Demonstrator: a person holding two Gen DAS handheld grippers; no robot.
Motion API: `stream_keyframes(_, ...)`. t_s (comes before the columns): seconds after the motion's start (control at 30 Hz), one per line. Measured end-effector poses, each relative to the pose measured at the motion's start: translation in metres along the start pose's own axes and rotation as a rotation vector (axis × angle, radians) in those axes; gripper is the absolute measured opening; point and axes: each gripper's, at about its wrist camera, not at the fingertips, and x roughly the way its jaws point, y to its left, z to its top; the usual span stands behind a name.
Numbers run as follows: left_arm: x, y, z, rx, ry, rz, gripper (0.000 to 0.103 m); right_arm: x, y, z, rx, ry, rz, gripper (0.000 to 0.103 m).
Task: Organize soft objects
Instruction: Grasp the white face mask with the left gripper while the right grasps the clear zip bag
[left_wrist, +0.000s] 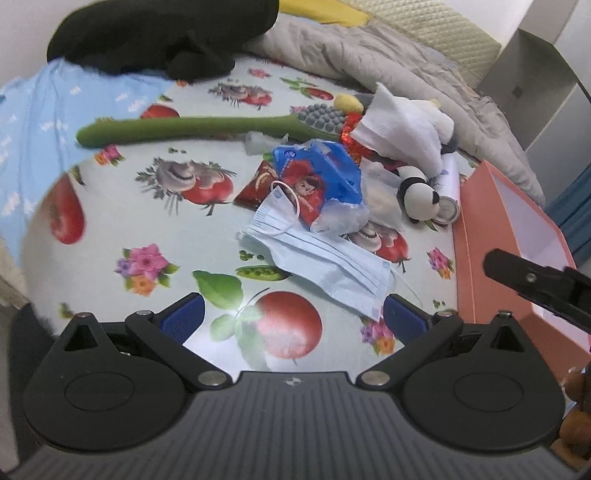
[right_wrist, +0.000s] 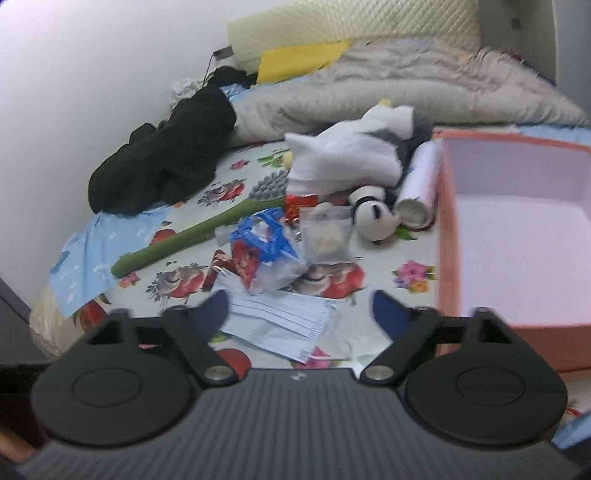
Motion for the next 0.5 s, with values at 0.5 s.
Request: stream_keyframes(0.5,0.084,0.012,0.013,-0.139,0.083,-0.140,0.092,0.106,-0.011,0.027,-0.001,0.037,-0.040,0.072)
